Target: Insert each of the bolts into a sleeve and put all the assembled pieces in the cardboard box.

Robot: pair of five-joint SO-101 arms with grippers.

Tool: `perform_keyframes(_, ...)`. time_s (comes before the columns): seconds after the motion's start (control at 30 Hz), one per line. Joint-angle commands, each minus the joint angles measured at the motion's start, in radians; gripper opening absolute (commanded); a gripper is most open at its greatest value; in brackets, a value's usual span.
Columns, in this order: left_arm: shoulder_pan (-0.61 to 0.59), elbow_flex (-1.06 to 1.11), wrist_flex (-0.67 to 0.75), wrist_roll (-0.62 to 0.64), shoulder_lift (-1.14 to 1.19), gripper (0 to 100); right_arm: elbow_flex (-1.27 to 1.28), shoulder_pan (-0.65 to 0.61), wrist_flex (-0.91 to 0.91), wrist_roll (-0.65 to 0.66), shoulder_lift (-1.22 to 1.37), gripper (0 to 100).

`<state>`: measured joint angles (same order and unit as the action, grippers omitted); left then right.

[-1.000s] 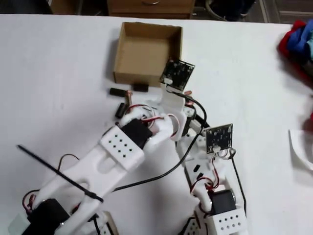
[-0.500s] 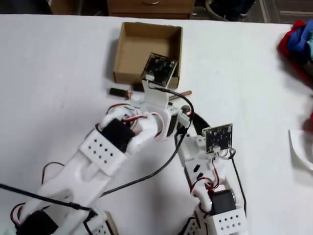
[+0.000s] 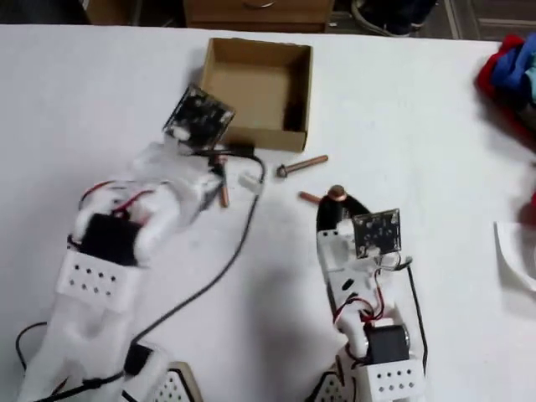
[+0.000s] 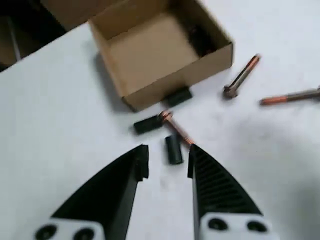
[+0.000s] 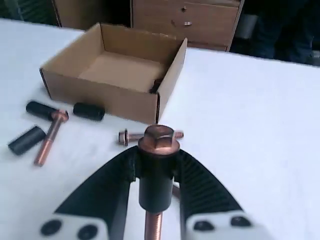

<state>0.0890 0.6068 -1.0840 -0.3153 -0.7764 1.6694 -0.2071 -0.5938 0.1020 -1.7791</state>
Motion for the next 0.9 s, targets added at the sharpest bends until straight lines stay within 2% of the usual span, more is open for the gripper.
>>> perform_keyframes(0.0,-0.149,0.110,0.057,-0.038,-0.028,15,-0.098,-0.021,-0.044,0.023,0.018,2.4)
perform_keyframes(0.13,-0.259,0.248,0.226,-0.038,-0.023,15,-0.325,-0.012,-0.053,0.049,0.259,2.4)
perform_keyframes(0.3,-0.285,0.403,0.476,-0.014,-0.021,15,-0.842,0.038,-0.116,0.052,0.915,2.1)
perform_keyframes(0.4,-0.287,0.498,0.598,0.061,-0.021,15,-1.275,0.042,-0.315,0.049,1.319,2.1)
perform_keyframes(0.57,-0.282,0.619,0.743,0.164,-0.020,15,-2.099,0.041,-0.739,0.006,1.785,2.1)
perform_keyframes(0.7,-0.267,0.641,0.807,0.190,-0.020,15,-2.622,0.047,-0.912,-0.011,2.143,2.1)
perform_keyframes(0.8,-0.262,0.662,0.807,0.189,-0.020,15,-2.768,0.039,-0.995,-0.003,2.330,2.1)
perform_keyframes(0.87,-0.252,0.682,0.807,0.212,-0.020,15,-2.776,0.035,-0.972,-0.006,2.370,2.1)
